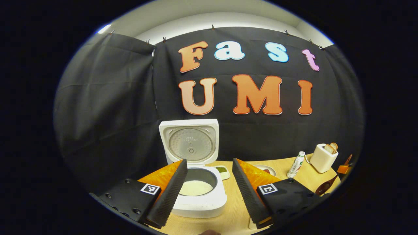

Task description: Close the left gripper, press the button to open the rice cooker; take a wooden spoon from the chopstick holder with the right hand, scoop a spoonful of rice and pour it into the rice cooker, then put the wooden spoon back into the chopstick holder.

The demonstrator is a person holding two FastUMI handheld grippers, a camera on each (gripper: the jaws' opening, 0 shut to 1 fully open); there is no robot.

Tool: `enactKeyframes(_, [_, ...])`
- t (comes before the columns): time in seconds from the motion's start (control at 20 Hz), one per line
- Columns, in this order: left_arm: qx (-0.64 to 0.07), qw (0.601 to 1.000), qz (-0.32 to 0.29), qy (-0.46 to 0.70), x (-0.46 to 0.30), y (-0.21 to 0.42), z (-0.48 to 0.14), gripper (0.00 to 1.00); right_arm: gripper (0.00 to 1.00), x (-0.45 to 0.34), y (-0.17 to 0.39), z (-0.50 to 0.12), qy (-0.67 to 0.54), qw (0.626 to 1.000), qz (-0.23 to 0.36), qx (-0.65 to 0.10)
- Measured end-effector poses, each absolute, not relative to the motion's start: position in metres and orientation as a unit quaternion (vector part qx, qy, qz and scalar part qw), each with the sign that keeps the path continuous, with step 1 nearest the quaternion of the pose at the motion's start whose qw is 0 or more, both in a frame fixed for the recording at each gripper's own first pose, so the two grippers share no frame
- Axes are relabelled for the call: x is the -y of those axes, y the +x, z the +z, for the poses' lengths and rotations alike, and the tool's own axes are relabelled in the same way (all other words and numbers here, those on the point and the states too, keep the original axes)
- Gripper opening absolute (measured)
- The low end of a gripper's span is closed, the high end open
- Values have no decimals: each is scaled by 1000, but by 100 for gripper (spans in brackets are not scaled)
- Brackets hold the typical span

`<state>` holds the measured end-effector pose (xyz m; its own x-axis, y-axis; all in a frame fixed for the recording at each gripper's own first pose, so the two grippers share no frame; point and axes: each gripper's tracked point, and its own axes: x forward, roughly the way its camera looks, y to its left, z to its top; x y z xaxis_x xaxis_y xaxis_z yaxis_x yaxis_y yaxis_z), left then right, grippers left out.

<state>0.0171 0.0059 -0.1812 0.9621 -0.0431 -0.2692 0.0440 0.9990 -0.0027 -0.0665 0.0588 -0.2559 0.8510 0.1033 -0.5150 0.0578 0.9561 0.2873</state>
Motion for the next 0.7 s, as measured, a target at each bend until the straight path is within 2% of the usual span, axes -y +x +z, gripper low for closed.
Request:
enactKeyframes(0.15, [-143, 989, -23, -15, -17, 12, -189, 94, 12, -107, -61, -247, 137, 953, 55, -264])
enactKeyframes(0.4, [-145, 989, -2, -11, -39, -3, -194, 94, 13, -165, -64, -275, 81, 948, 113, -286])
enactKeyframes(0.55, [-150, 989, 11, -7, -52, -13, -199, 94, 13, -183, -66, -301, 51, 942, 131, -306])
enactKeyframes(0.6, [-151, 988, 18, -4, -60, -15, -201, 94, 8, -184, -65, -308, 36, 941, 132, -308])
enactKeyframes(0.65, [-152, 988, 25, -4, -66, -16, -201, 94, 13, -184, -64, -314, 19, 942, 132, -309])
enactKeyframes(0.7, [-153, 988, 31, -6, -71, -18, -203, 94, 13, -183, -63, -320, 1, 941, 132, -311])
